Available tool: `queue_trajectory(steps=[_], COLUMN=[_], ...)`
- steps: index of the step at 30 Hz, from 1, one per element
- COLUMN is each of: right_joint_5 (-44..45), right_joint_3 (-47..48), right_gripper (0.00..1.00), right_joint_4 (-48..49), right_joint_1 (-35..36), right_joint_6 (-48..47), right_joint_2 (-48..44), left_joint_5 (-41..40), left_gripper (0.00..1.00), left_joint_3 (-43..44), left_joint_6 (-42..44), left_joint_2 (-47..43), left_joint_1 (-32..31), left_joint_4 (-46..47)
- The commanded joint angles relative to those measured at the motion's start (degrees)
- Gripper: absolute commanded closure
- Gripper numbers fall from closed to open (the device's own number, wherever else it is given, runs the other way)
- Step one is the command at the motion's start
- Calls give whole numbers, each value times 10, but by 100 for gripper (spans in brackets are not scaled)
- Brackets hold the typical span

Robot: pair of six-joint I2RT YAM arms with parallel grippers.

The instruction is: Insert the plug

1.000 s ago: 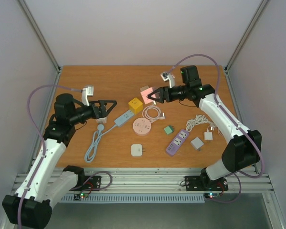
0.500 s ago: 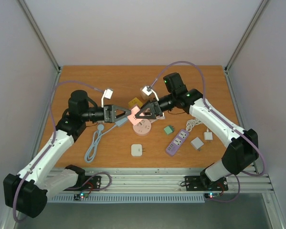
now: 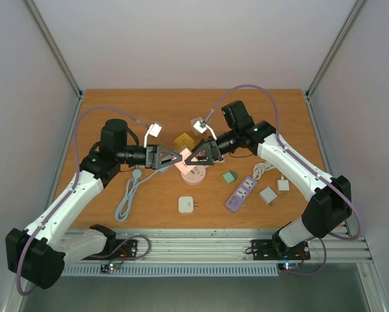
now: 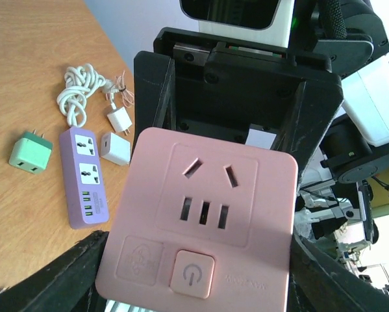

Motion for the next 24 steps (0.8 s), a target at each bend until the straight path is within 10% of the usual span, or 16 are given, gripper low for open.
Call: queue_trajectory(steps=[1, 6, 10, 24], right_joint_5=[2, 194, 343, 635], right_joint_3=[17, -44, -92, -39], right_gripper=[28, 3, 2, 1], right_joint_4=[16, 111, 158, 161], right_joint_1=[7, 7, 17, 175], right_joint_6=[4, 46, 24, -111], right_joint_2=[-18, -65, -113, -21], left_joint_5=[6, -182, -310, -273], left_gripper=[60, 65, 65, 65], left_joint_3=[21, 29, 31, 37], left_joint_6=[8, 4, -11, -84], left_joint_2=[8, -6, -15, -6], left_joint_1=[-4, -2, 1, 1], left_joint_4=[-9, -55, -79, -94])
